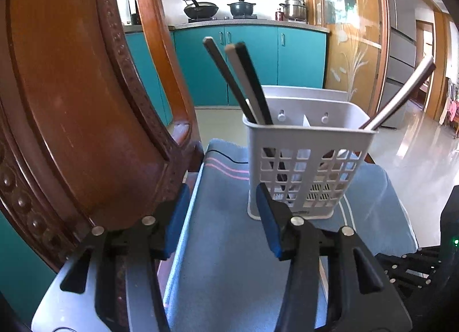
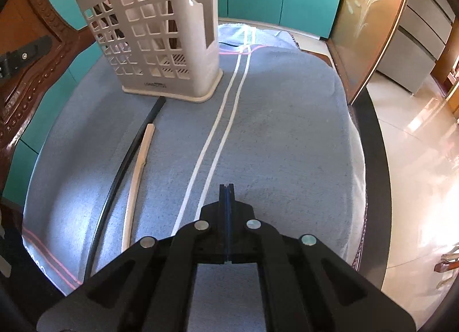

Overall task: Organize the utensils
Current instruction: 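Move the left gripper to the black chopstick while the right moves to the light wooden one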

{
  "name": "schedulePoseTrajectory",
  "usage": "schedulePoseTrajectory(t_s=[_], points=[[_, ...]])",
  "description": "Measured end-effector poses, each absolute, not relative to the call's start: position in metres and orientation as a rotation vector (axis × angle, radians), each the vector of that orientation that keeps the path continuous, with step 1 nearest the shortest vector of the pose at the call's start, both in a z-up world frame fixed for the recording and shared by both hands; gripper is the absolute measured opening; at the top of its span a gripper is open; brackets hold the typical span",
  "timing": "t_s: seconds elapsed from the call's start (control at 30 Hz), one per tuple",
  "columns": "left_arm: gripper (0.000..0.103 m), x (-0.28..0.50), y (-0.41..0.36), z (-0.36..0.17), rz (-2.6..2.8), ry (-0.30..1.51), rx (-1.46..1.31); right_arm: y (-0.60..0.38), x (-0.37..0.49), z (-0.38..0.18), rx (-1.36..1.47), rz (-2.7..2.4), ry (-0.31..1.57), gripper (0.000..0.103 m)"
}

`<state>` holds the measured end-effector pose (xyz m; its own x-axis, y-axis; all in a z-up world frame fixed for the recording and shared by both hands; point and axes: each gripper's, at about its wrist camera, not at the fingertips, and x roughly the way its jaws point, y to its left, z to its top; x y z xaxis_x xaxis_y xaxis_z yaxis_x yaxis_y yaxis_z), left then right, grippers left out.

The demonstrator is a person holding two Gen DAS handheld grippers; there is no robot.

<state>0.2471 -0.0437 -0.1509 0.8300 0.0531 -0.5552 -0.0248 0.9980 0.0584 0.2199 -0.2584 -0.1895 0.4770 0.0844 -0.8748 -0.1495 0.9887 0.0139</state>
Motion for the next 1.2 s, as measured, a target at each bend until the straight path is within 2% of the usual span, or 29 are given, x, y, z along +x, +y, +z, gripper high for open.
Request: schedulePoseTrajectory(t_s=[0.17,0.23,0.3,0.33,0.37,0.4,0.43,0.7,0.83,0.9,1.2], points=[[0.050,0.247,-0.049,-0.153,0.039,0.603,0.062,-0.247,0.214,-0.193,-0.085,0.144,1.069,0.001],[0.050,0.248,-0.050,-0.155,0.038,0.610,0.065,-0.247,0.215,-0.194,-0.072,0.144,1.071,0.004],[0.051,0.248,-0.051,-0.156,0.038,0.618,0.068,-0.248,0.214,-0.194,-0.054,0.157,1.069,0.025],[0.052,0.250,-0.052,-0.155,0.038,0.620,0.068,-0.247,0.213,-0.192,-0.043,0.169,1.063,0.032],[0.052,0.250,-0.051,-0.156,0.038,0.621,0.069,-0.246,0.212,-0.191,-0.035,0.185,1.056,0.042],[0.053,0.250,-0.051,-0.155,0.038,0.622,0.070,-0.244,0.211,-0.189,-0.034,0.198,1.052,0.047],[0.054,0.250,-0.051,-0.156,0.038,0.623,0.070,-0.241,0.210,-0.189,-0.040,0.213,1.048,0.047],[0.057,0.249,-0.055,-0.158,0.028,0.639,0.088,-0.223,0.209,-0.201,-0.145,0.217,1.053,0.046],[0.059,0.250,-0.055,-0.158,0.020,0.649,0.091,-0.221,0.208,-0.201,-0.150,0.234,1.042,0.011],[0.059,0.250,-0.055,-0.159,0.011,0.659,0.089,-0.224,0.209,-0.201,-0.143,0.239,1.046,0.004],[0.059,0.261,-0.067,-0.182,-0.151,0.823,0.047,-0.255,0.219,-0.192,-0.013,0.186,1.061,0.003]])
